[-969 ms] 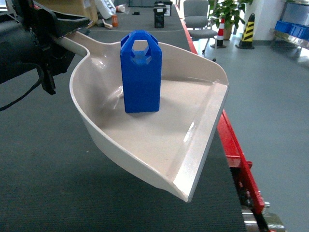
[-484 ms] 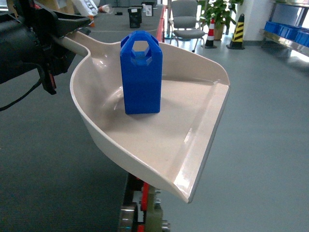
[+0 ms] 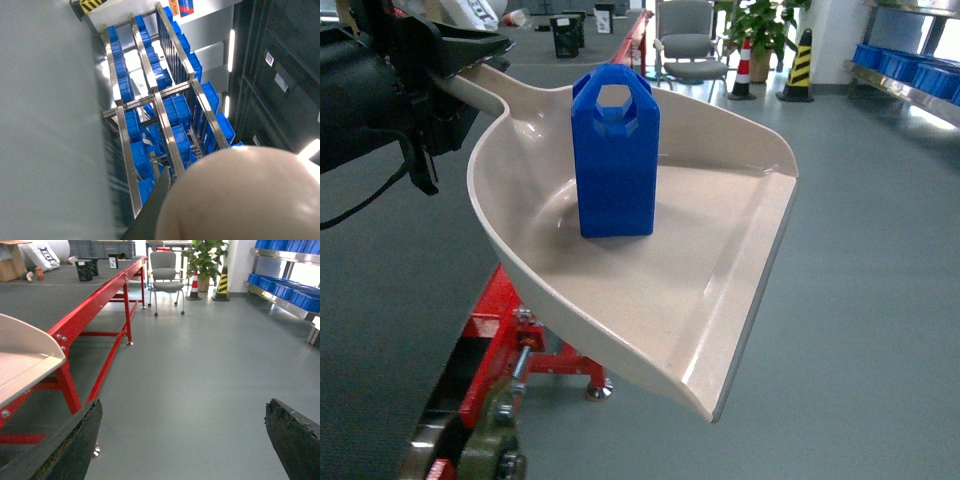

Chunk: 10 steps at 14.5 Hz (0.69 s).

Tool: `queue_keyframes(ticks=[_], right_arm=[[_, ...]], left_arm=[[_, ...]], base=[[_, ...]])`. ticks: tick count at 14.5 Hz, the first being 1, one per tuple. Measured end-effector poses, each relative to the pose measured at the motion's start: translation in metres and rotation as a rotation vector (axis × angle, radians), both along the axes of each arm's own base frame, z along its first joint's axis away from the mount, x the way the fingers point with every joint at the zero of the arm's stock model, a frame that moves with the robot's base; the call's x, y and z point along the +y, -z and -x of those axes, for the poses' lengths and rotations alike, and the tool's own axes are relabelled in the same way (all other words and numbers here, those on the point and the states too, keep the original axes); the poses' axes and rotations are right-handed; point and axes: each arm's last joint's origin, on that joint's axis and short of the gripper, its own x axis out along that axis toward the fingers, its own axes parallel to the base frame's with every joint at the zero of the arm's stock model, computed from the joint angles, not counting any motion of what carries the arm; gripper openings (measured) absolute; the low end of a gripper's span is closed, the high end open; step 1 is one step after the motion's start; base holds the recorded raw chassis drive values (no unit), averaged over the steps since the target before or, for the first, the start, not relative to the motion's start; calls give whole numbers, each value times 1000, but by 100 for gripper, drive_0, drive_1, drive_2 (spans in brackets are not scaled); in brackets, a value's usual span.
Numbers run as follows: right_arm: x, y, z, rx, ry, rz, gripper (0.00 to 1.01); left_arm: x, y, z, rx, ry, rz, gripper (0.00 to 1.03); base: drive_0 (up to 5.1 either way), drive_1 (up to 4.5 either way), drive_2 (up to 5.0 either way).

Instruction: Place part in tray to right shelf

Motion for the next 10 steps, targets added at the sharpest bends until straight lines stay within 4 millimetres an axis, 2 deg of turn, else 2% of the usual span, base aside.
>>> queue_keyframes(ticks=[10], right_arm=[[0, 0, 0, -1, 0, 0, 98]], left_arm=[[0, 0, 0, 3, 2, 0, 12]], base=[[503, -242, -242]])
